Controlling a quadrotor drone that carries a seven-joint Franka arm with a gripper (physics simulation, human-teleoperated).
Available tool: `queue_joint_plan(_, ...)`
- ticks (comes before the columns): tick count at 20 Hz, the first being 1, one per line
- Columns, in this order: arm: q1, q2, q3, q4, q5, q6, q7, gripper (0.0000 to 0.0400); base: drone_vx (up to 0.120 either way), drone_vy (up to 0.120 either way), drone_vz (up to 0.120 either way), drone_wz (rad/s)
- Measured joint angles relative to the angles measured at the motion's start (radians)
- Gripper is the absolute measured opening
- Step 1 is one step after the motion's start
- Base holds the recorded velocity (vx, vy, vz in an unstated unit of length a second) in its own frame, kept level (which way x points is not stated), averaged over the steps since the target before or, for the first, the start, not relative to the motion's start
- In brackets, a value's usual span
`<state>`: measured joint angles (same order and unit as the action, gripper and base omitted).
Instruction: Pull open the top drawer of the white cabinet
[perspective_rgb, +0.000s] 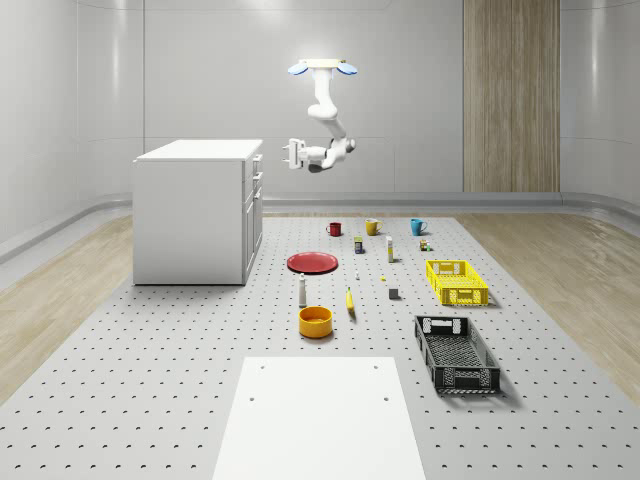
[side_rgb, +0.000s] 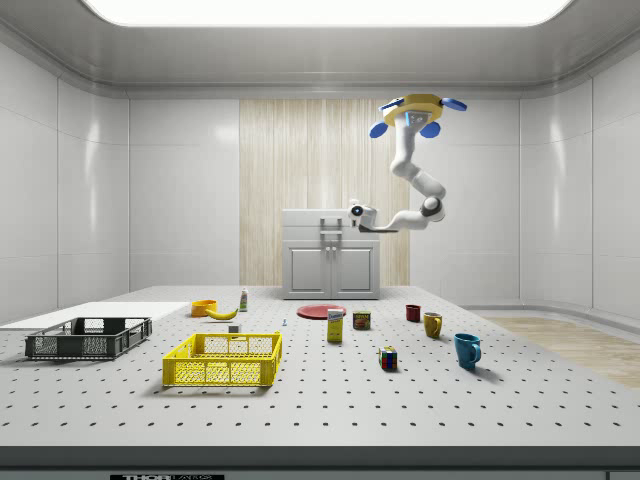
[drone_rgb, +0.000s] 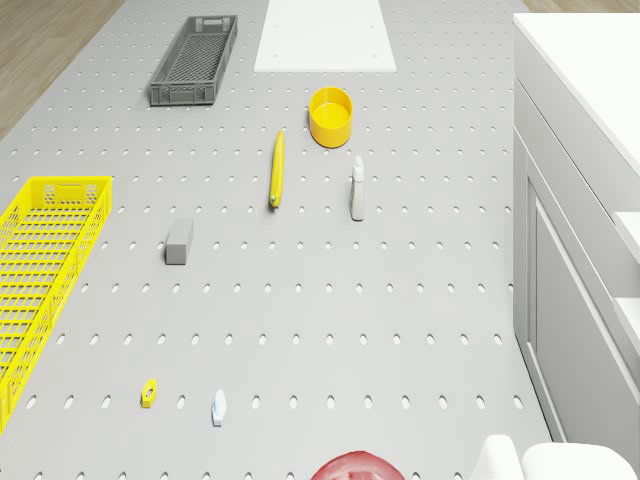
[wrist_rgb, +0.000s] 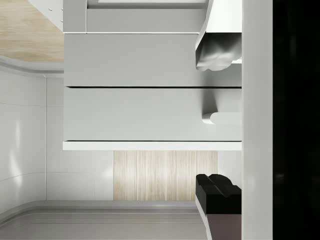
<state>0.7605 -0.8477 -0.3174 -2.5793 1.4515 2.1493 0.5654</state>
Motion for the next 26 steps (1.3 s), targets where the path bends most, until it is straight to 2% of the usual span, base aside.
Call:
queue_joint_plan(7, -0.019, 0.022, 0.031, 0.008, 0.033, -0.006, -0.012, 0.0305, 0.120, 0.000, 0.000, 0.000)
queue_joint_plan(18, -0.060, 0.035, 0.061, 0.010, 0.054, -0.033, -0.017, 0.0305, 0.120, 0.000, 0.000, 0.000)
queue_joint_plan(21, -0.069, 0.042, 0.072, 0.012, 0.064, -0.036, -0.020, 0.0305, 0.013, 0.000, 0.000, 0.000)
queue_joint_plan(26, -0.070, 0.073, 0.111, 0.028, 0.109, -0.021, -0.036, 0.0305, 0.000, 0.000, 0.000, 0.000)
